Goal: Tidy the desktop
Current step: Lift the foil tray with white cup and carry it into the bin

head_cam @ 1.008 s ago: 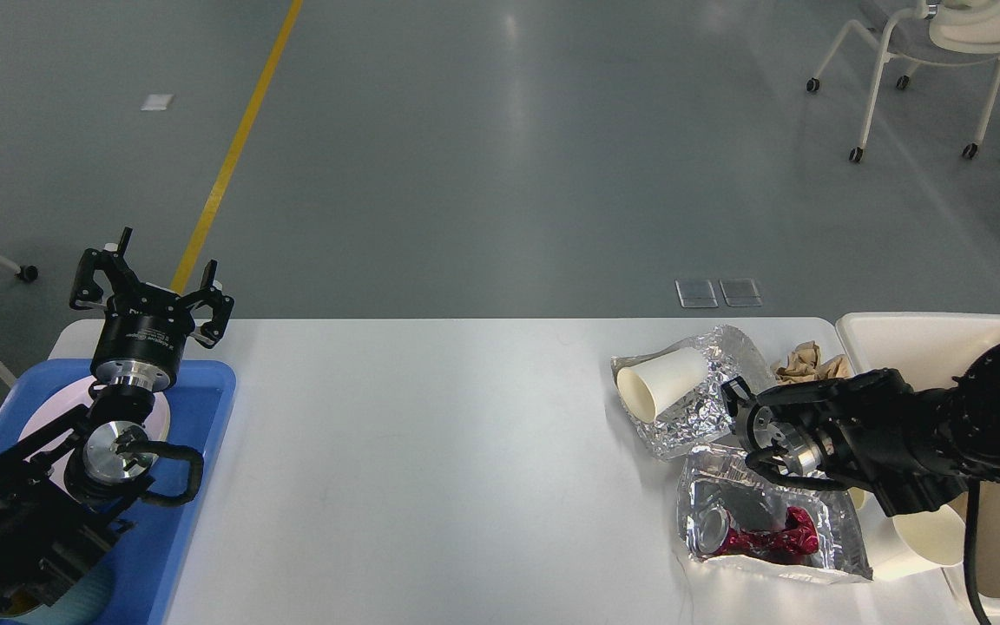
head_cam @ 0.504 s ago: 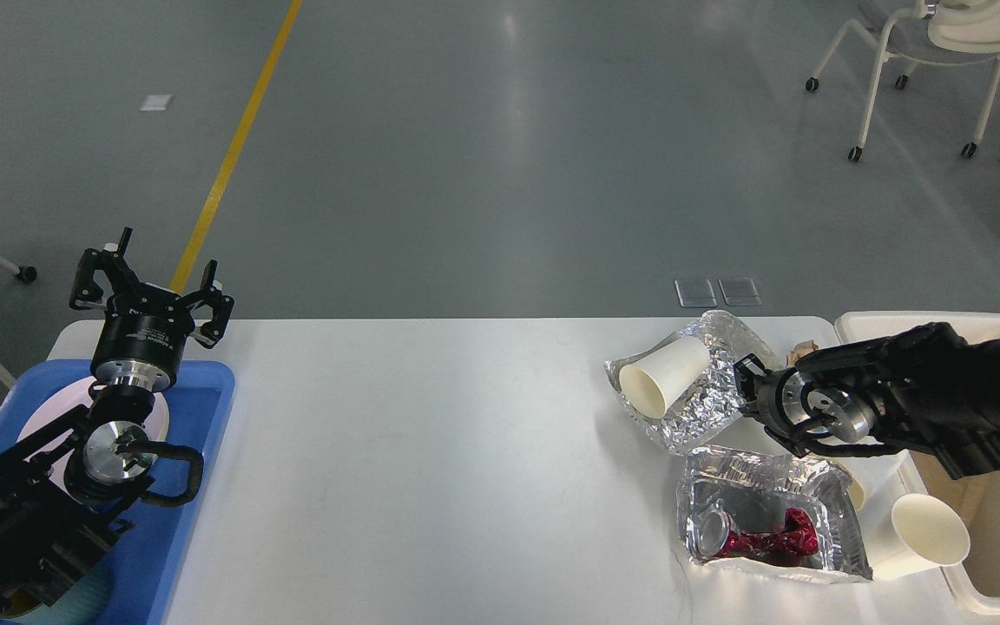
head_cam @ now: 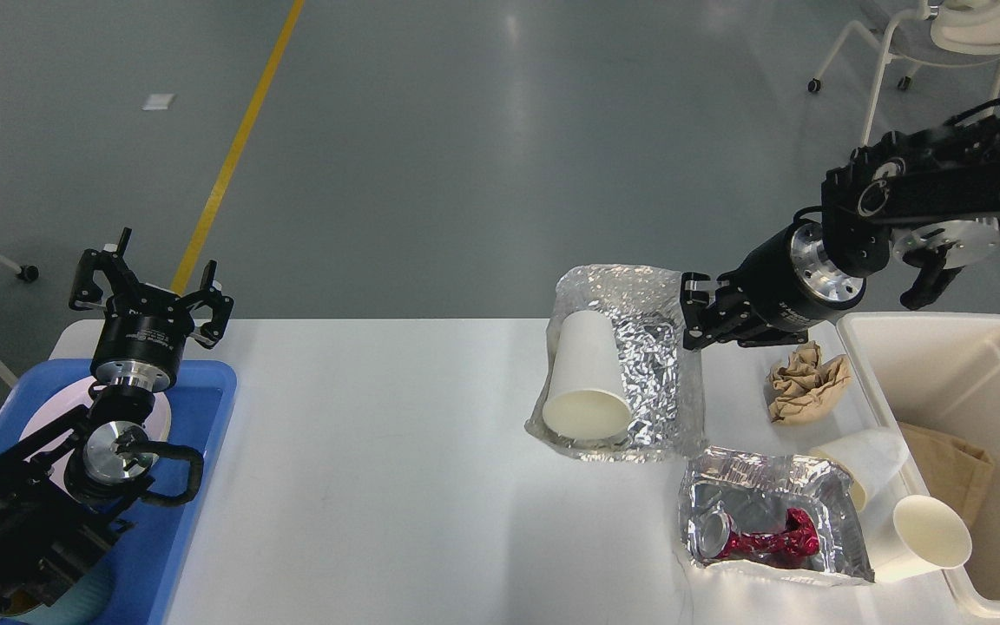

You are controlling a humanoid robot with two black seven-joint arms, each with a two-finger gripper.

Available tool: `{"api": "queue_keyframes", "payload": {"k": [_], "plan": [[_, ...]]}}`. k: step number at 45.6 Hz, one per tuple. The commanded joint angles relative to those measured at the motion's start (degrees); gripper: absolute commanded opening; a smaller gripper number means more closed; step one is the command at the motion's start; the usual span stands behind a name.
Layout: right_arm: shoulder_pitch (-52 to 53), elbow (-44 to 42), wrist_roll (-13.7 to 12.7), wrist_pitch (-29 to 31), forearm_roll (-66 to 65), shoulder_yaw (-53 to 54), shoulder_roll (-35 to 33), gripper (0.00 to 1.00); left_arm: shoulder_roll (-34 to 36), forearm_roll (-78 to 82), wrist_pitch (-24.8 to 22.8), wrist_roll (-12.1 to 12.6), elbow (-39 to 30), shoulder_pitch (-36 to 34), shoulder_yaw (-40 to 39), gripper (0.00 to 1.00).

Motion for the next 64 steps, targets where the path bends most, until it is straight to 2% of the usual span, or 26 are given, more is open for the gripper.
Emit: {"api": "queue_keyframes", "payload": {"k": [1, 10, 18, 32, 39, 51, 57, 64], "plan": [[4.8, 8.2, 0.5, 5.3, -0.2, 3.2, -0.1, 0.0, 0.0, 0.0, 0.0, 0.0, 0.0, 0.0, 0.0, 0.97], [3.9, 8.1, 0.3, 3.2, -0.7, 2.9, 0.2, 0.0, 0.0, 0.0, 0.0, 0.0, 0.0, -0.1, 0.0, 0.97], [-1.8, -0.7, 0.3, -2.4, -3.7, -5.6, -1.4, 0.0, 0.0, 0.0, 0.0, 0.0, 0.0, 0.0, 0.0, 0.97], [-24.4, -28.9, 0.3, -10.1, -3.0, -7.6, -8.5, 0.0, 0.0, 0.0, 0.0, 0.0, 0.0, 0.0, 0.0, 0.97], [-38.8, -47.4, 0.4, -14.2, -1.1, -5.3, -8.6, 0.0, 0.0, 0.0, 0.0, 0.0, 0.0, 0.0, 0.0, 0.97], [-61.5, -76.0, -0.5, -20.3, 12.4, -0.6, -6.2, 0.0, 0.0, 0.0, 0.0, 0.0, 0.0, -0.1, 0.0, 0.97], [-66.3, -80.6, -3.0, -25.0, 14.6, 4.6, -4.8, 0.0, 0.0, 0.0, 0.0, 0.0, 0.0, 0.0, 0.0, 0.97], [-67.7, -80.6, -3.0, -26.6, 14.5, 6.1, -5.3, 0.0, 0.0, 0.0, 0.0, 0.0, 0.0, 0.0, 0.0, 0.97]]}}
